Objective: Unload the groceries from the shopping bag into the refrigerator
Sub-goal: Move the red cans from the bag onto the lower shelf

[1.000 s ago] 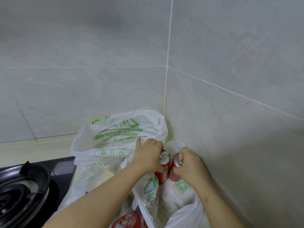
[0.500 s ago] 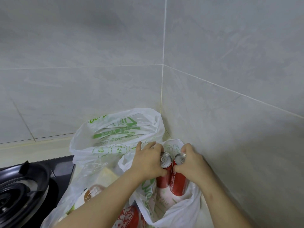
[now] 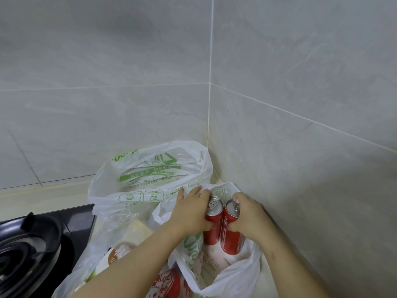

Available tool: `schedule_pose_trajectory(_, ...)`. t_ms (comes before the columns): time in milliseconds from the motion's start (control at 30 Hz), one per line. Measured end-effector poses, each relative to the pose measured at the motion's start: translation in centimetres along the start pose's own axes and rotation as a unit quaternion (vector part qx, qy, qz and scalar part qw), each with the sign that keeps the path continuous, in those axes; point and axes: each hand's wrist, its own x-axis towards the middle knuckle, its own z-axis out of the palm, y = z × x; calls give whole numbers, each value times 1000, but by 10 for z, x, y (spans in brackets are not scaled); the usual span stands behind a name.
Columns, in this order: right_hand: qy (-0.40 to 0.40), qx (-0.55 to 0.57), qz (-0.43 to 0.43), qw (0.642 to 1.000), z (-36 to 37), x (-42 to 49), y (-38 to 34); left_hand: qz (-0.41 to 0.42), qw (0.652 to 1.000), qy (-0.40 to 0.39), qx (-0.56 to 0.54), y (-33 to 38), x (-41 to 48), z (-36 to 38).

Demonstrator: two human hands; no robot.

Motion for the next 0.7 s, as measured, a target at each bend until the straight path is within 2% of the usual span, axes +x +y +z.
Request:
schedule_pose_trajectory(167,20,16,10,1000,-8,-8,-5,-2,997,73,-4,1,-7,-3)
schedule_pose_trajectory(300,94,60,-9,994,-27,-21,-22,-2,984,150,-99,5,-18,-25)
schedule_pose_trajectory(433,155,156,-46,974,-49,-35,-49,13,943,229,-243,14,-33,-62)
schedule_pose_trajectory(567,158,266,-103,945,-58,-49,-75,18,888,246,-388,13,-51,-85)
schedule_pose_trajectory(700,146,297,-149,932,-51,-59,-96,7,861,275,-428,0,-77,-100)
